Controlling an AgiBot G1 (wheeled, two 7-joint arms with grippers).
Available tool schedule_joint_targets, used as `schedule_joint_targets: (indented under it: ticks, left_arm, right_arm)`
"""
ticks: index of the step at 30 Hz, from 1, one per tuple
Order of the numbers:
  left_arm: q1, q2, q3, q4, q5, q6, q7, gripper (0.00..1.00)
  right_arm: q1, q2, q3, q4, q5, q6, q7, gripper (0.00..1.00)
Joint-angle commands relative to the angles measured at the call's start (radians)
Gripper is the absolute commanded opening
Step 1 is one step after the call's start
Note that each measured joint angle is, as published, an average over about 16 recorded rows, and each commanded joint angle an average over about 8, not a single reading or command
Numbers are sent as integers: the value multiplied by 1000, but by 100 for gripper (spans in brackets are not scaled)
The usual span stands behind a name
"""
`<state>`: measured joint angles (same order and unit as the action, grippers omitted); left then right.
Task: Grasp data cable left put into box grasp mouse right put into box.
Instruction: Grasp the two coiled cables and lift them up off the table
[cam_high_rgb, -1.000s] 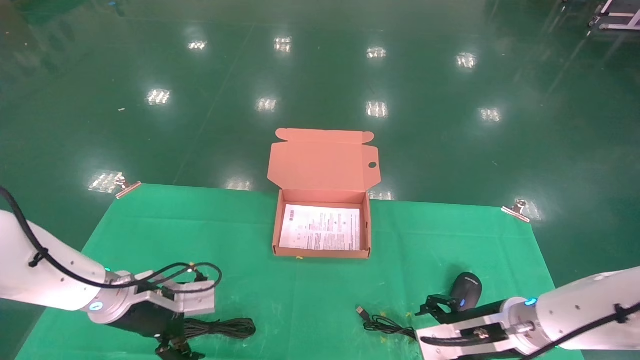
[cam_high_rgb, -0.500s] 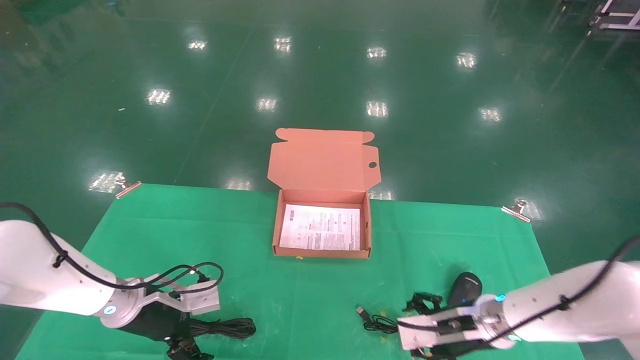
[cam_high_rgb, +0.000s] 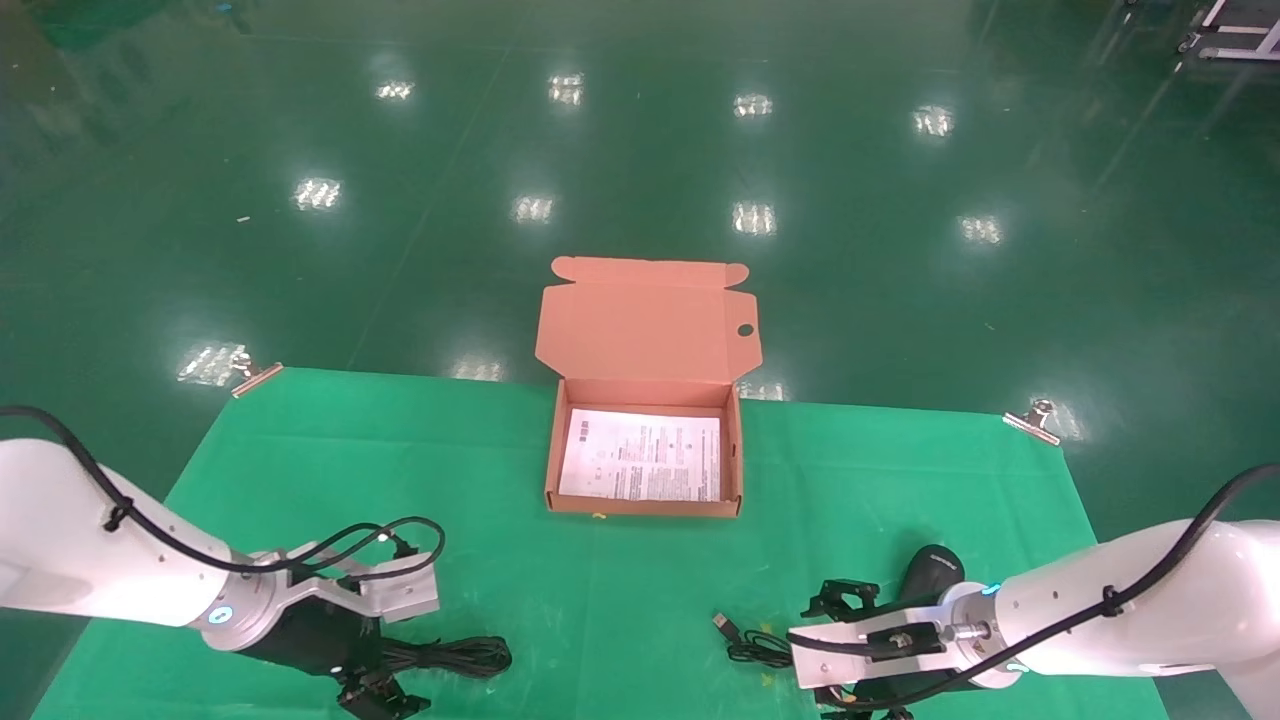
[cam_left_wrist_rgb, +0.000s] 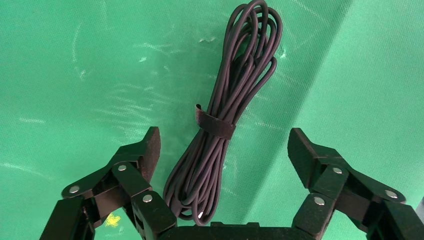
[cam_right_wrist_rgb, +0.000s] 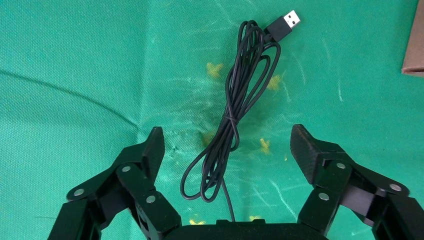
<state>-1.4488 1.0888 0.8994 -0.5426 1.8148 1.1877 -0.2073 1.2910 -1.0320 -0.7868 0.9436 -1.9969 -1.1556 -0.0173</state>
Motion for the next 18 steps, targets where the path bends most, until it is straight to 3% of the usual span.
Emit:
schedule_joint_targets:
  ticks: [1, 18]
  left_arm:
    - [0, -1, 0, -4, 0, 2, -1, 0]
    - [1, -4, 2, -16, 0, 9, -4, 0]
  right_arm:
    - [0, 2, 0, 3, 0, -2, 0, 0]
    - [0, 8, 0, 12, 0, -9, -2, 0]
